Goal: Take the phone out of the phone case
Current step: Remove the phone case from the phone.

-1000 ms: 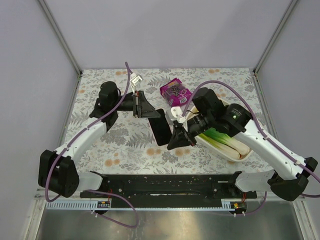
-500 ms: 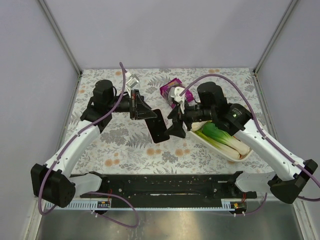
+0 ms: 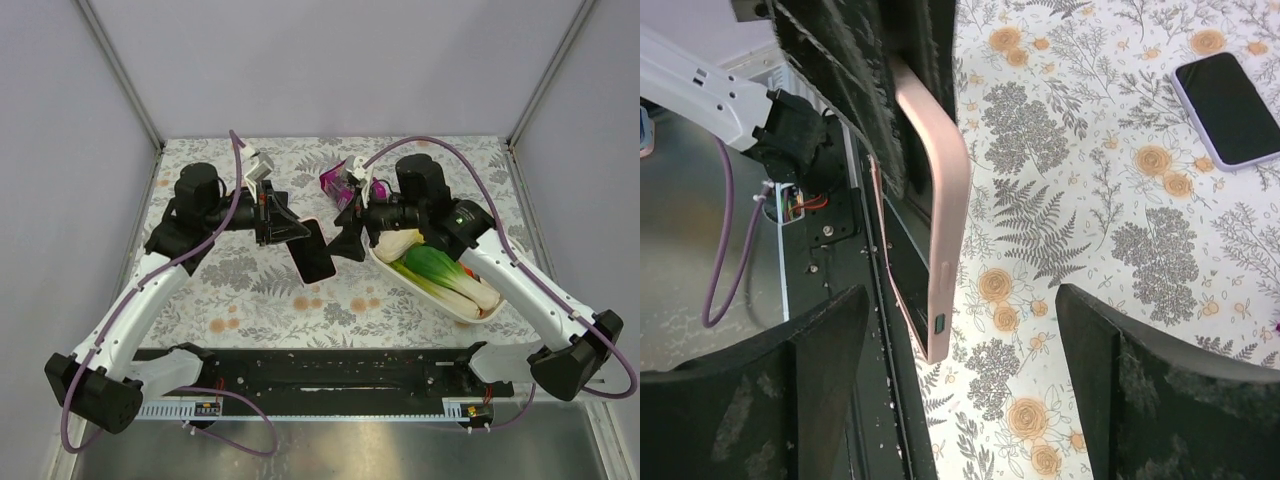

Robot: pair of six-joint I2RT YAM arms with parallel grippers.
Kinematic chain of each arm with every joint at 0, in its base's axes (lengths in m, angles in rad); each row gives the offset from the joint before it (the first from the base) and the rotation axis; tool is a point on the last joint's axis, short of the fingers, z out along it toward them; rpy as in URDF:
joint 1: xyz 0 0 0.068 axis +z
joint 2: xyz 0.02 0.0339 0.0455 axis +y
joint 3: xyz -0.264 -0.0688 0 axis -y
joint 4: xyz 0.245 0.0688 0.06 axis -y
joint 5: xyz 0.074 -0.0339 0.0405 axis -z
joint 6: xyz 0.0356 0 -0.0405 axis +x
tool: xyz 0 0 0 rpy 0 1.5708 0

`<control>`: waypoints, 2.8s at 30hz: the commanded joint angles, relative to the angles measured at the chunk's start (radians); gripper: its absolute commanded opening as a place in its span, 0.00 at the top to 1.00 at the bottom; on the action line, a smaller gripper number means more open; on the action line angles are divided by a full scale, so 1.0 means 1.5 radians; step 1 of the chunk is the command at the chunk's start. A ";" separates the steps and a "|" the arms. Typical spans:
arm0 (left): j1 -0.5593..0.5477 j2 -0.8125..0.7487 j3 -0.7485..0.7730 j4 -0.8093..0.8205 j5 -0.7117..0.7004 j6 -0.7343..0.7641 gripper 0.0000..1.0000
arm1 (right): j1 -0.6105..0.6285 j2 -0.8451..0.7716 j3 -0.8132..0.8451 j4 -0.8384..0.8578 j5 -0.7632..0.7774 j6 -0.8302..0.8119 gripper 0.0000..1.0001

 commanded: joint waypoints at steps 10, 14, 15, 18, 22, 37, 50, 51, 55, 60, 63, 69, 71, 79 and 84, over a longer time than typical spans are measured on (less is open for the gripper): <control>0.002 0.003 0.098 0.076 -0.032 -0.055 1.00 | -0.043 -0.005 -0.126 0.177 -0.168 0.081 0.17; 0.002 0.007 0.088 0.104 -0.027 -0.082 1.00 | -0.042 0.000 -0.132 0.212 -0.220 0.093 0.19; 0.002 0.008 0.082 0.115 -0.025 -0.090 1.00 | -0.042 0.005 -0.130 0.215 -0.229 0.112 0.19; 0.005 0.013 0.066 0.162 -0.021 -0.137 1.00 | -0.043 0.014 -0.127 0.228 -0.246 0.123 0.22; 0.008 0.018 0.049 0.252 -0.018 -0.201 1.00 | -0.042 0.031 -0.134 0.248 -0.266 0.138 0.42; 0.007 0.012 0.079 -0.045 0.066 0.086 0.48 | -0.041 0.033 -0.063 -0.029 -0.259 -0.096 1.00; -0.059 0.095 0.172 -0.251 0.024 0.255 0.29 | 0.000 0.051 -0.017 -0.138 -0.210 -0.193 1.00; -0.065 0.099 0.170 -0.256 0.021 0.261 0.32 | 0.000 0.049 -0.017 -0.138 -0.209 -0.193 1.00; -0.073 0.111 0.171 -0.256 0.025 0.260 0.54 | 0.003 0.048 -0.020 -0.138 -0.205 -0.197 1.00; -0.081 0.120 0.180 -0.257 0.029 0.252 1.00 | 0.003 0.046 -0.027 -0.132 -0.194 -0.194 1.00; -0.078 0.118 0.186 -0.260 0.023 0.252 1.00 | 0.003 0.041 -0.031 -0.117 -0.170 -0.176 0.95; -0.030 0.094 0.191 -0.257 0.043 0.249 1.00 | -0.003 0.021 -0.049 -0.060 -0.106 -0.100 0.46; -0.003 0.079 0.187 -0.239 0.055 0.240 1.00 | -0.008 0.010 -0.060 -0.032 -0.100 -0.078 0.26; 0.081 -0.018 0.076 0.085 0.089 -0.025 1.00 | -0.055 -0.016 -0.104 0.133 -0.096 0.083 0.16; 0.086 -0.037 0.047 0.192 0.067 -0.120 1.00 | -0.081 -0.003 -0.129 0.259 -0.168 0.200 0.17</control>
